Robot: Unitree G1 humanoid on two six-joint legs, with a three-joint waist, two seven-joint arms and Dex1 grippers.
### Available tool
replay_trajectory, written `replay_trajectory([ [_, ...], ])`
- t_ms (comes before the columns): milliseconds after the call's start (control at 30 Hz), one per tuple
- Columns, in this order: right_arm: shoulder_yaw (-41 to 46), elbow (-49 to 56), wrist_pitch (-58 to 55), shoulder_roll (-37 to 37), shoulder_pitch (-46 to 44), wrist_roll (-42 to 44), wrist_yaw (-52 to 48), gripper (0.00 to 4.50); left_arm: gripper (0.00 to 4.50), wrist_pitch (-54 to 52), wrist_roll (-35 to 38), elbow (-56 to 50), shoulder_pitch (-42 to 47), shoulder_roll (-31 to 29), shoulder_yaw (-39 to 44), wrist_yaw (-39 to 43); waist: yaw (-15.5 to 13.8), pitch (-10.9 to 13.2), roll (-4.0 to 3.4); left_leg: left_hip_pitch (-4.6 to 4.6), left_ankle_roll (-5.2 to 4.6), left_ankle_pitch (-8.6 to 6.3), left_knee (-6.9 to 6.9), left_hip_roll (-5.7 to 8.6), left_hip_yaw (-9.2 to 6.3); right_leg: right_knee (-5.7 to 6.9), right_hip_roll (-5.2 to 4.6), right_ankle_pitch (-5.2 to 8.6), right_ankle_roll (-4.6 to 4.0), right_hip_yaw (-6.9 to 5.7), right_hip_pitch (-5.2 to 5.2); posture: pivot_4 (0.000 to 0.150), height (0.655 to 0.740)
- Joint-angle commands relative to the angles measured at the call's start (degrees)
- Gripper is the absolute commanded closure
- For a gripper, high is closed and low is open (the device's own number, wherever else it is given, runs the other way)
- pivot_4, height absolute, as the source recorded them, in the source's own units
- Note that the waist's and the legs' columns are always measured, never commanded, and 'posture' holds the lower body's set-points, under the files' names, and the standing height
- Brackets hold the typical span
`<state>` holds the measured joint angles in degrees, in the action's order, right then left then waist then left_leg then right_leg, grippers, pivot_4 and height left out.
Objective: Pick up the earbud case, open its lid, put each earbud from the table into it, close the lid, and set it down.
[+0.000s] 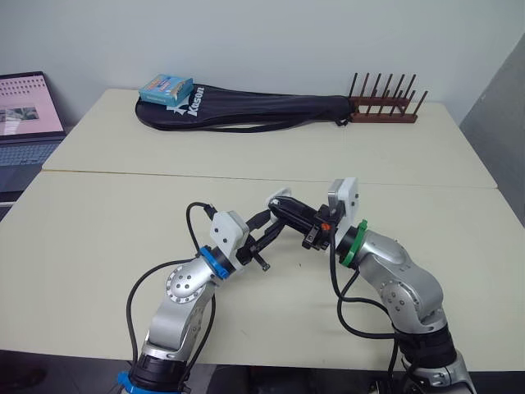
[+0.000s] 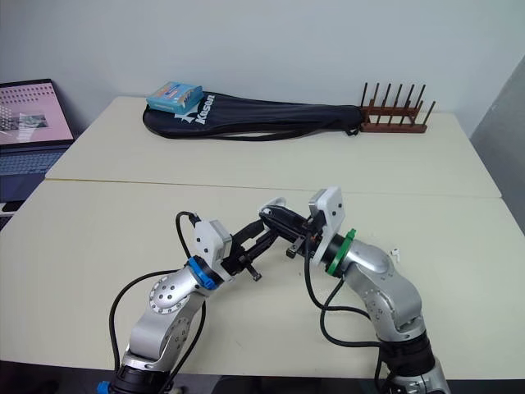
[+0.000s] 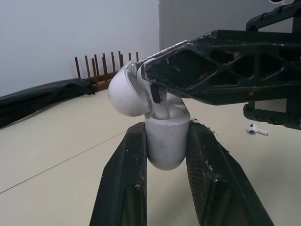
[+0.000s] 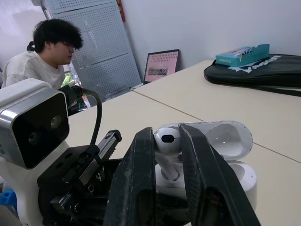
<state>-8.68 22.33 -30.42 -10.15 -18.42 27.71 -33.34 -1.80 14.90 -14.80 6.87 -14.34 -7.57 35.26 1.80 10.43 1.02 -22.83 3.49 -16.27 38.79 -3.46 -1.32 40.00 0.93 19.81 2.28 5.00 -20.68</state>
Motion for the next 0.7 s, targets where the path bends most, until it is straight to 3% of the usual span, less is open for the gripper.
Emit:
replay_trajectory([
  [33,-0.9,0.2,2.7,0.5,1.0,-1.0,0.3,4.13,3.72,0.1,0.8,-2.3,0.4,0.5,0.0,-0.6,0.0,0.0,0.0,0.0,0.0,0.0,0.0,0.0,0.0,0.0,0.0,0.0,0.0,0.0,0.0,0.15,0.7274],
  [400,-3.8,-1.4,6.6,0.6,4.2,-4.4,0.8,4.13,3.72,-0.9,1.1,-3.2,0.8,1.2,0.2,-1.3,0.0,0.0,0.0,-0.01,0.01,0.0,0.0,0.0,0.0,-0.01,0.0,0.0,0.0,0.01,-0.01,0.15,0.7274],
  [667,-3.5,-1.2,10.0,-0.6,3.9,-6.8,0.9,1.49,3.72,-1.0,1.1,-3.8,0.4,0.9,0.1,-1.6,0.0,0.0,0.0,-0.01,0.01,0.0,0.0,0.0,-0.01,0.0,0.0,0.0,0.0,0.01,-0.01,0.15,0.7274],
  [700,-3.1,-0.6,9.7,-0.9,3.9,-6.4,0.9,1.47,3.72,-1.0,1.1,-3.8,0.3,0.8,0.1,-1.7,0.0,0.0,0.0,-0.01,0.01,0.0,0.0,0.01,0.01,-0.01,-0.01,0.0,0.0,0.01,-0.01,0.15,0.7274],
])
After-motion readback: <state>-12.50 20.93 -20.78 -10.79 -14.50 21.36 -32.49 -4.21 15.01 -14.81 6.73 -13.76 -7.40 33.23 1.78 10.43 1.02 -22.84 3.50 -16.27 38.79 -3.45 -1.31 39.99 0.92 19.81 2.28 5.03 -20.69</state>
